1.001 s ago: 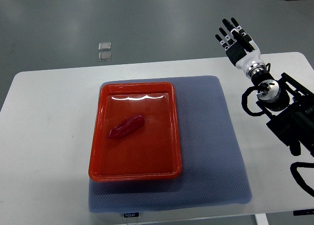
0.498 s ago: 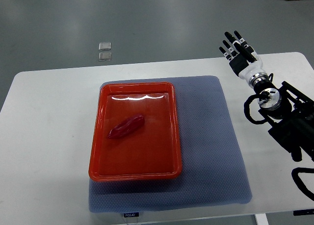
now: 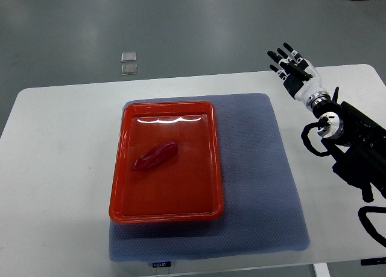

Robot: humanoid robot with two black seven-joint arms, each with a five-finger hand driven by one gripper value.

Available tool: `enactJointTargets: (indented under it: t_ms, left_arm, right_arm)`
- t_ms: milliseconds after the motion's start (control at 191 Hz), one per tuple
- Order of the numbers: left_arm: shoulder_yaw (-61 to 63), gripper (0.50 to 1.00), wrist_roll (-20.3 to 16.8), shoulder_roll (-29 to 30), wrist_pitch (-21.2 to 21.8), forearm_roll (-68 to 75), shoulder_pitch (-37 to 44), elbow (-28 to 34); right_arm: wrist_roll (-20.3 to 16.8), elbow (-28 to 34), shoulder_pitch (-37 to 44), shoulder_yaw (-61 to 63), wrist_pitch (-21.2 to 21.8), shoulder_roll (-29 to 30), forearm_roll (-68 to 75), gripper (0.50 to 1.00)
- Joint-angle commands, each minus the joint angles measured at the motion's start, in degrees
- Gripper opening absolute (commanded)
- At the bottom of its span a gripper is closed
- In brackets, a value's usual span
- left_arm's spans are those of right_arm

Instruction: Place red pepper on red tray

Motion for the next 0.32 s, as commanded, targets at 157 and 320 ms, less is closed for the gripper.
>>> enactJointTargets:
  t_ms: [157,320]
  left_arm:
    - [0.0,1.000,0.0,0.0,0.0,0.0,0.0,0.0]
    - [0.0,1.000,0.0,0.0,0.0,0.0,0.0,0.0]
  right_arm:
    - [0.4,0.0,0.1,0.5,0.1,0.0,0.2,0.921]
    - [0.7,0.0,-0.2,0.6,0.1,0.1,0.2,0.921]
